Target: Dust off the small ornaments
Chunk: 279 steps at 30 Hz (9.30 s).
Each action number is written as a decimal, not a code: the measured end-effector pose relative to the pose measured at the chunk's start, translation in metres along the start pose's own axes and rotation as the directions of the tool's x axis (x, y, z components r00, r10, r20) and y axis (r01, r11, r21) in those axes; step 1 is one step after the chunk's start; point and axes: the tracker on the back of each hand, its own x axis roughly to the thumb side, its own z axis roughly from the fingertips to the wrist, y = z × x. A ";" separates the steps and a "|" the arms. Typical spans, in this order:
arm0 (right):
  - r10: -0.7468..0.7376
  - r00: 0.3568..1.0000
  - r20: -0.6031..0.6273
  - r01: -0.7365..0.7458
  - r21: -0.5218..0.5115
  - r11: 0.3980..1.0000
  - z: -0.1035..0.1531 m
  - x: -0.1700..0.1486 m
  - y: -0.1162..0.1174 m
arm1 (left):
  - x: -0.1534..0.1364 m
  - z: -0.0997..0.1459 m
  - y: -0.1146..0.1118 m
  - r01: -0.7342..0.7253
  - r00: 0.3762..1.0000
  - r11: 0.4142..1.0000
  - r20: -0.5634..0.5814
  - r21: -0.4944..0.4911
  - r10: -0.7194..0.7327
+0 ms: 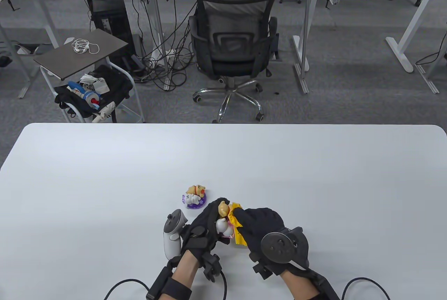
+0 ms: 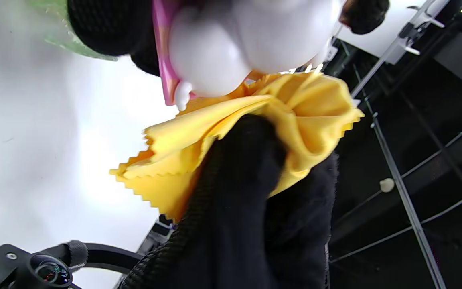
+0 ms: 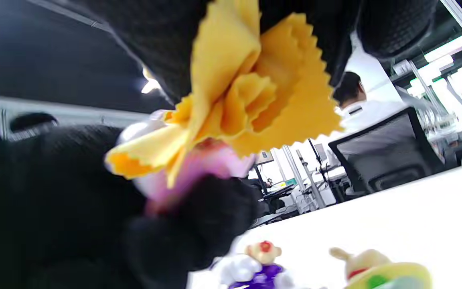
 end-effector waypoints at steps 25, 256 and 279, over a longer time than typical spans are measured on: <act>-0.230 0.973 -0.025 0.229 -0.043 0.973 0.000 -0.014 -0.010 | 0.004 -0.001 -0.010 0.240 0.971 0.970 -0.004 -0.026 -0.241; 0.417 0.773 -0.479 -0.287 0.322 0.902 -0.037 -0.173 -0.043 | 0.055 0.029 -0.014 0.970 0.114 0.081 -0.137 0.229 -0.984; 0.419 0.905 -0.073 -0.374 0.331 0.866 0.004 -0.053 0.036 | 0.043 0.027 0.000 0.989 0.018 -0.007 -0.167 0.149 -0.986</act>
